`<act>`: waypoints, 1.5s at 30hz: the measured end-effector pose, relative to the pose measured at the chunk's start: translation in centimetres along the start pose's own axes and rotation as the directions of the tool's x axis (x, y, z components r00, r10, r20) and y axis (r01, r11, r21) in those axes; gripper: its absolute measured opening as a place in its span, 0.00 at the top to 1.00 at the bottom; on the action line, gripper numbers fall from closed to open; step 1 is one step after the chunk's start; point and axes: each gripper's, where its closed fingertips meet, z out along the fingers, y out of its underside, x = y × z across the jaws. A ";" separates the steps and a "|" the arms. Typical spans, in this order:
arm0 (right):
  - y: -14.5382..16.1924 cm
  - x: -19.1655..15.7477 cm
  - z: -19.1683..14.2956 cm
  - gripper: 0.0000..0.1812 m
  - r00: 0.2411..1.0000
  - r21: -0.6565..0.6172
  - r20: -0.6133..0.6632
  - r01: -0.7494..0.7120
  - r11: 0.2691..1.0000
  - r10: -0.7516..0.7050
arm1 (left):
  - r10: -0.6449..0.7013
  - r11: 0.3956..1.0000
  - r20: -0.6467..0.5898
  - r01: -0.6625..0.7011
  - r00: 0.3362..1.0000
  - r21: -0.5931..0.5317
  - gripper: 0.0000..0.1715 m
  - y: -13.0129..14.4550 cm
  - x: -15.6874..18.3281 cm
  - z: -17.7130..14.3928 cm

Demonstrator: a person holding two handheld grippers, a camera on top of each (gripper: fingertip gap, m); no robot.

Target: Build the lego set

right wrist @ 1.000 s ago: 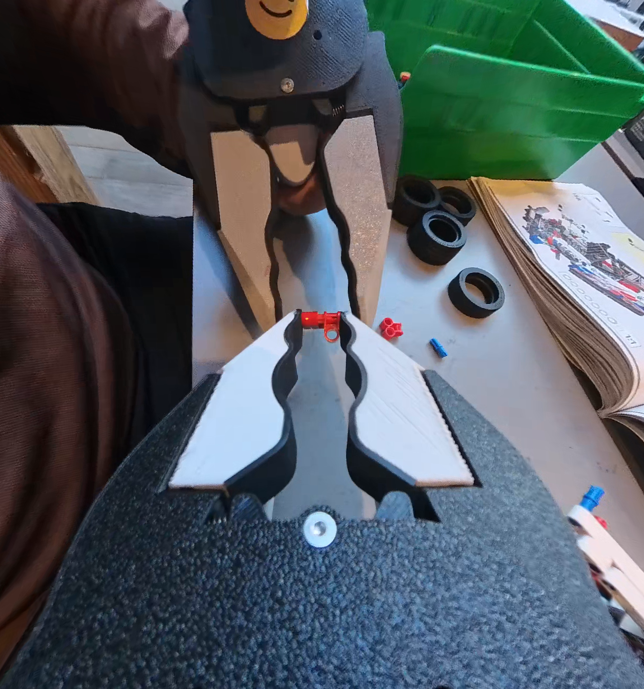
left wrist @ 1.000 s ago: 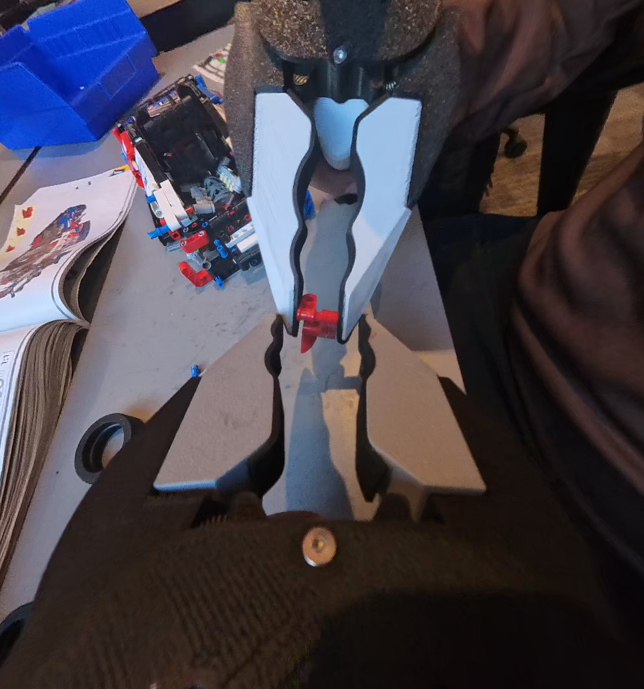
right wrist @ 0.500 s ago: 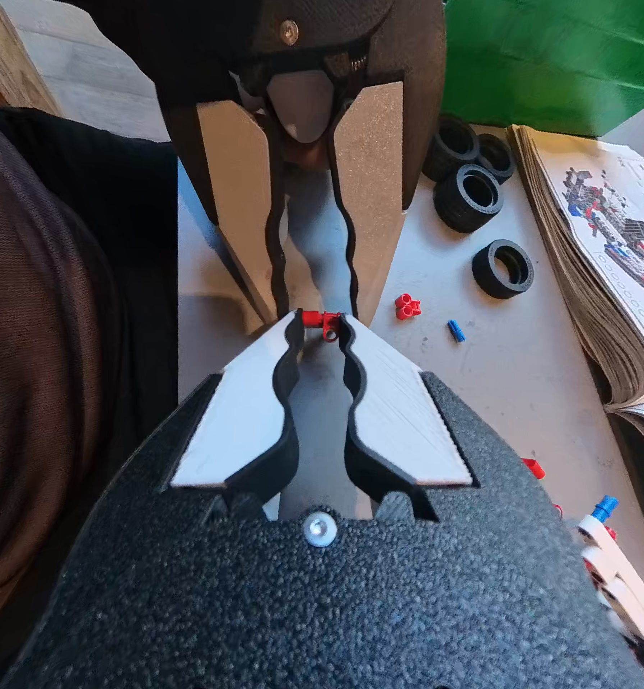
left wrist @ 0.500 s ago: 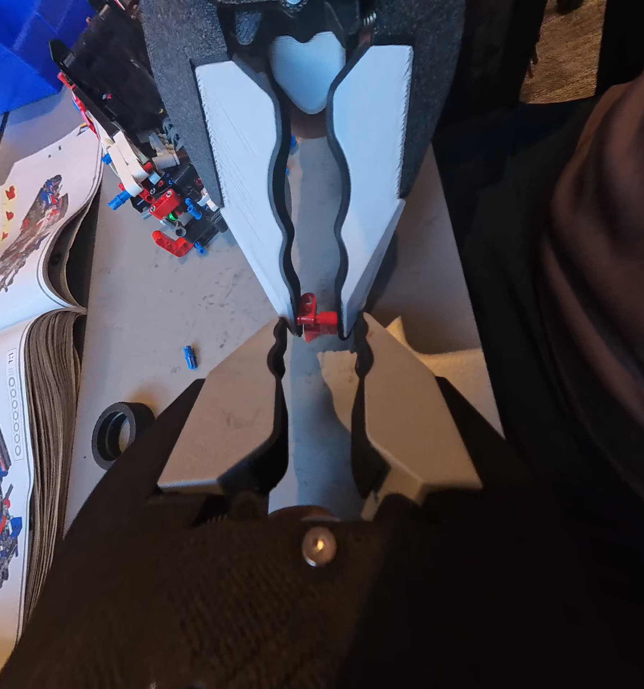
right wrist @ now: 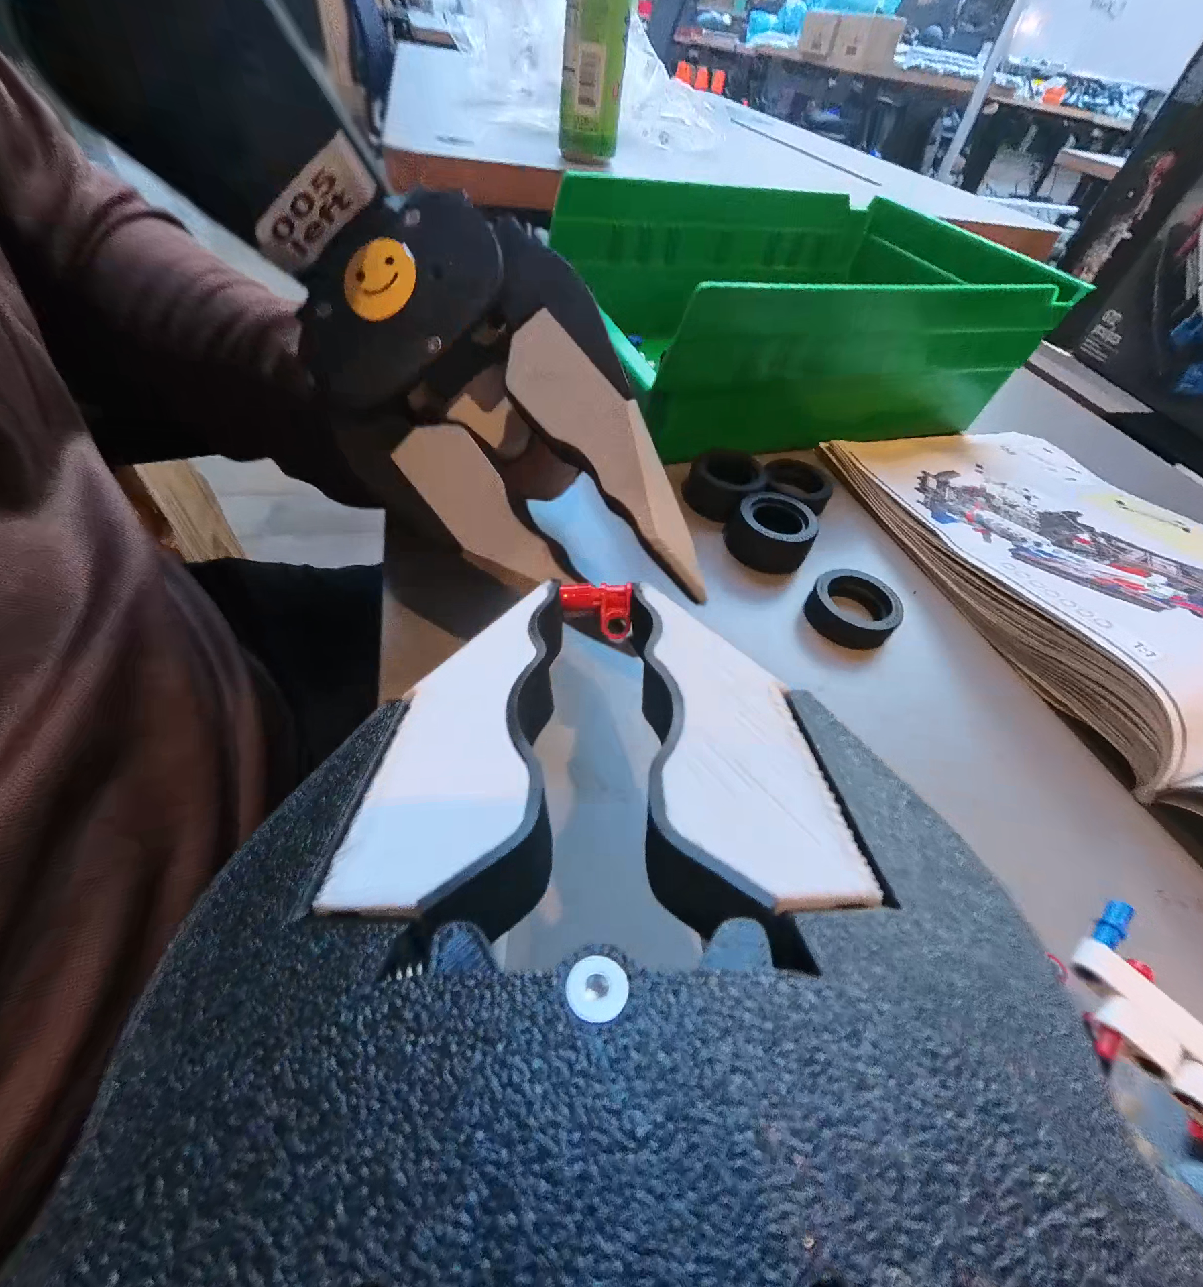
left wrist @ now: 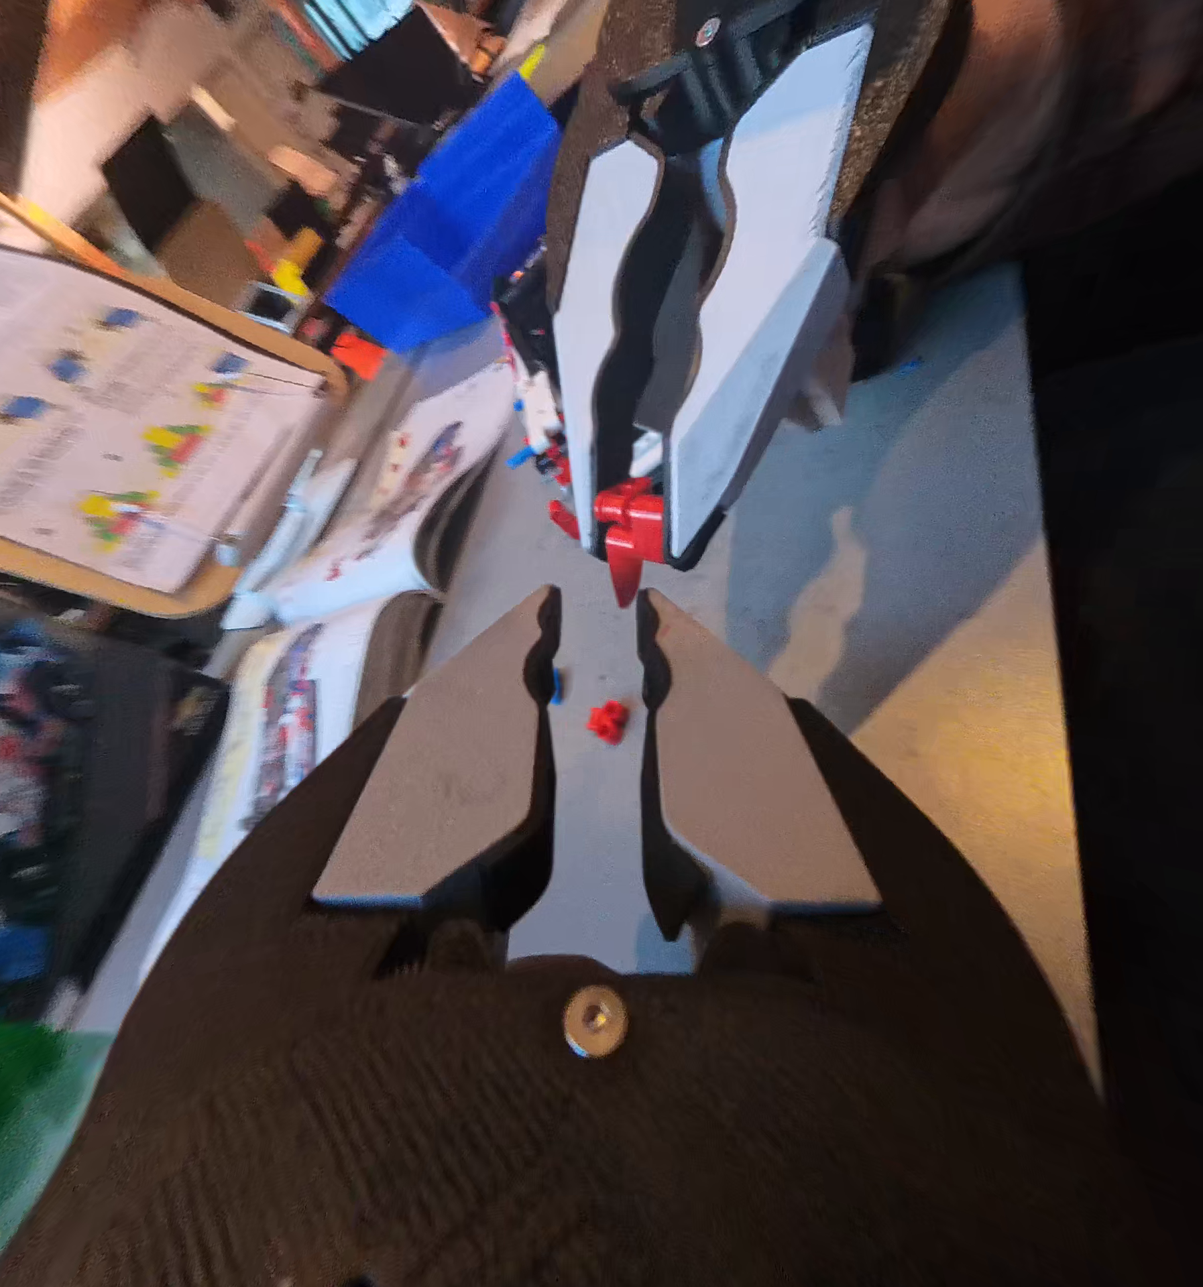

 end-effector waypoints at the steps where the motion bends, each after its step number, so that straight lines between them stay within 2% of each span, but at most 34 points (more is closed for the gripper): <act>1: -0.3 0.0 0.1 0.90 1.000 0.018 0.002 -0.013 1.000 0.013 | 0.035 0.999 0.031 -0.035 0.999 0.000 0.92 -0.2 -0.1 -0.1; 2: -0.6 0.2 0.0 0.90 1.000 0.038 -0.004 -0.028 0.999 0.028 | 0.073 0.997 0.049 -0.072 0.996 -0.006 0.98 -0.3 -0.1 0.0; 4: -0.7 0.3 0.0 0.90 0.998 0.050 0.004 -0.056 0.997 0.056 | 0.128 0.992 0.091 -0.126 0.988 -0.030 0.99 -0.3 -0.1 0.1; 8: -0.5 0.8 0.1 0.89 0.998 0.039 -0.028 -0.062 0.997 0.063 | 0.122 0.992 0.124 -0.117 0.985 -0.051 1.00 0.0 -0.8 0.1; 11: 0.1 1.5 0.1 0.85 0.995 -0.010 -0.102 -0.003 1.000 0.001 | 0.141 0.988 0.114 -0.132 0.983 -0.083 1.00 0.7 -0.5 0.4; 13: 0.2 1.2 0.1 0.89 0.993 -0.032 -0.106 0.049 0.998 -0.053 | 0.155 0.985 0.115 -0.144 0.981 -0.091 1.00 0.7 -0.4 0.5; 17: 0.5 1.2 0.4 0.89 0.969 -0.099 -0.164 0.168 0.981 -0.183 | 0.110 0.991 0.085 -0.102 0.990 -0.091 1.00 1.2 -0.3 0.7; 21: 0.9 2.1 0.4 0.88 0.956 -0.143 -0.218 0.169 0.975 -0.197 | 0.079 0.990 0.075 -0.069 0.994 -0.123 1.00 1.9 -0.5 0.8; 25: 1.3 1.9 0.4 0.88 0.970 -0.145 -0.184 0.135 0.980 -0.161 | 0.099 0.986 0.058 -0.091 0.993 -0.137 1.00 2.2 -0.1 1.0; 31: 1.2 1.0 0.2 0.90 0.999 -0.074 -0.045 -0.007 0.997 0.004 | 0.046 0.995 0.019 -0.045 0.999 -0.089 1.00 1.8 0.2 0.7; 35: 1.7 1.1 0.4 0.90 0.998 -0.106 -0.066 0.012 0.994 -0.019 | 0.089 0.988 0.021 -0.086 0.996 -0.130 1.00 2.4 0.4 0.9; 38: 1.7 0.9 0.5 0.90 0.995 -0.122 -0.072 0.054 0.991 -0.063 | 0.086 0.989 0.011 -0.084 0.996 -0.119 1.00 2.4 0.6 0.8; 39: 1.8 0.8 0.6 0.90 0.994 -0.134 -0.071 0.071 0.988 -0.081 | 0.056 0.993 -0.018 -0.058 0.998 -0.101 0.99 2.3 0.8 0.7; 41: 2.2 0.8 0.7 0.90 0.990 -0.168 -0.075 0.104 0.980 -0.118 | -0.018 0.998 -0.148 0.009 0.989 -0.061 0.87 2.0 2.1 0.4; 45: 2.5 0.2 0.9 0.90 0.992 -0.179 -0.043 0.110 0.978 -0.120 | -0.169 0.983 -0.251 0.183 0.953 0.032 0.72 0.7 1.4 -0.6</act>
